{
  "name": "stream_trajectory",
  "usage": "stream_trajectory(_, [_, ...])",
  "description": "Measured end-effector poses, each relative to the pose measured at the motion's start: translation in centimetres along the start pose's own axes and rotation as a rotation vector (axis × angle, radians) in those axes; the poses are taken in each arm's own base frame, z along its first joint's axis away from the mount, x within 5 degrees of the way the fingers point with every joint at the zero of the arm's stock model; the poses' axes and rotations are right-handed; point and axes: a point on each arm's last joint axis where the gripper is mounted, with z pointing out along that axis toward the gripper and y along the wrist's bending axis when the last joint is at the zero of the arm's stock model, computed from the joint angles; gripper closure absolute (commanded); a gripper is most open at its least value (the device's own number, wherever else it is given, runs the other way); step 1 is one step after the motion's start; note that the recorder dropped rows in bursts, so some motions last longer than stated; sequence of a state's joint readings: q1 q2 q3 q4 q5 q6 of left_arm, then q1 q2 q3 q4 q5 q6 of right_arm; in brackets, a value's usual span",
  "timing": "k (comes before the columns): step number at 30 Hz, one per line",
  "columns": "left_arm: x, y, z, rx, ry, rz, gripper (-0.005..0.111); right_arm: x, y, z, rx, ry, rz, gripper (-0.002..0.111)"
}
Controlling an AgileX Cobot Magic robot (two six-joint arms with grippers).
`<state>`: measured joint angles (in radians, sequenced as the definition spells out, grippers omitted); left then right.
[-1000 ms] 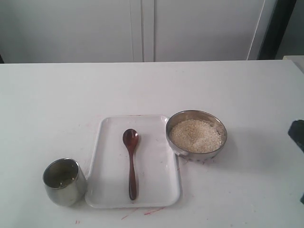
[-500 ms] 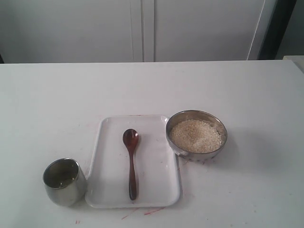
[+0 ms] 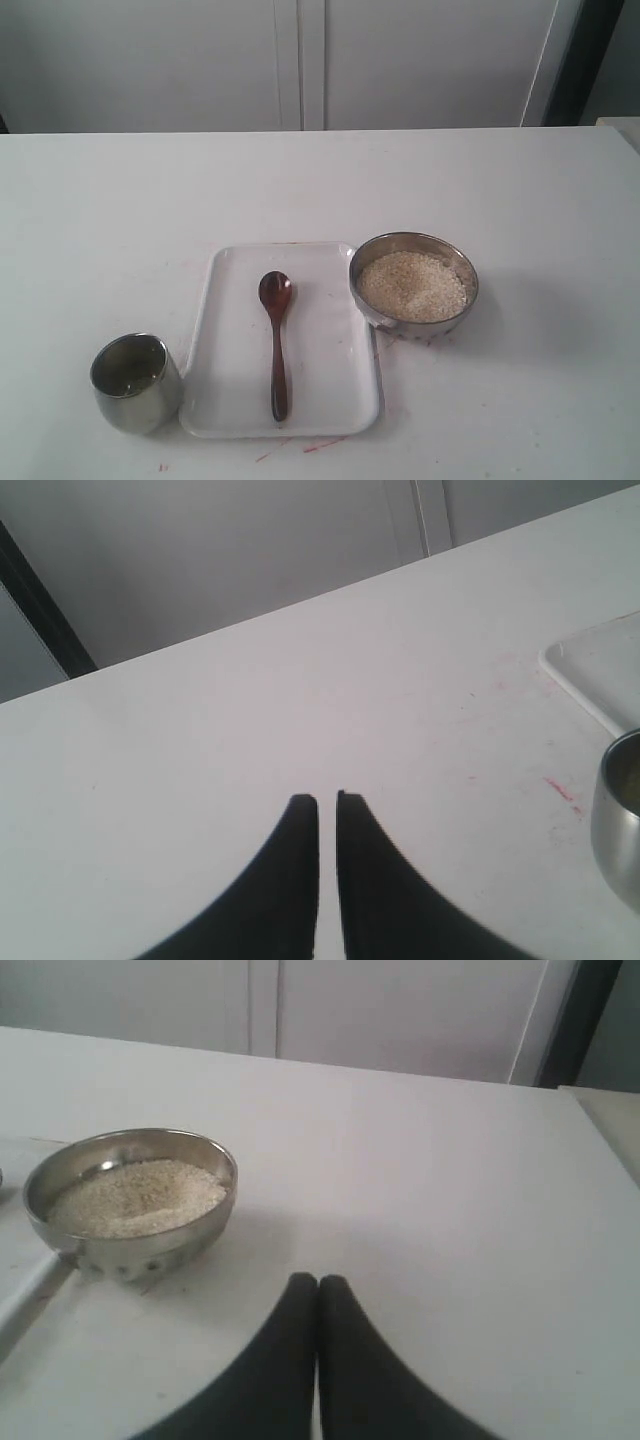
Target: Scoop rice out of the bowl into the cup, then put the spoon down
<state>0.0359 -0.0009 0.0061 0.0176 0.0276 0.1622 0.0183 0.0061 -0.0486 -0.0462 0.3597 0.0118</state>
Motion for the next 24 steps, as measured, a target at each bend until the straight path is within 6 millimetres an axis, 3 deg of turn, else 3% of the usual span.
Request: stream_trajectory(24, [0.00, 0.00, 0.00, 0.000, 0.000, 0.000, 0.092, 0.30, -0.28, -0.02, 0.053, 0.034, 0.013, 0.108])
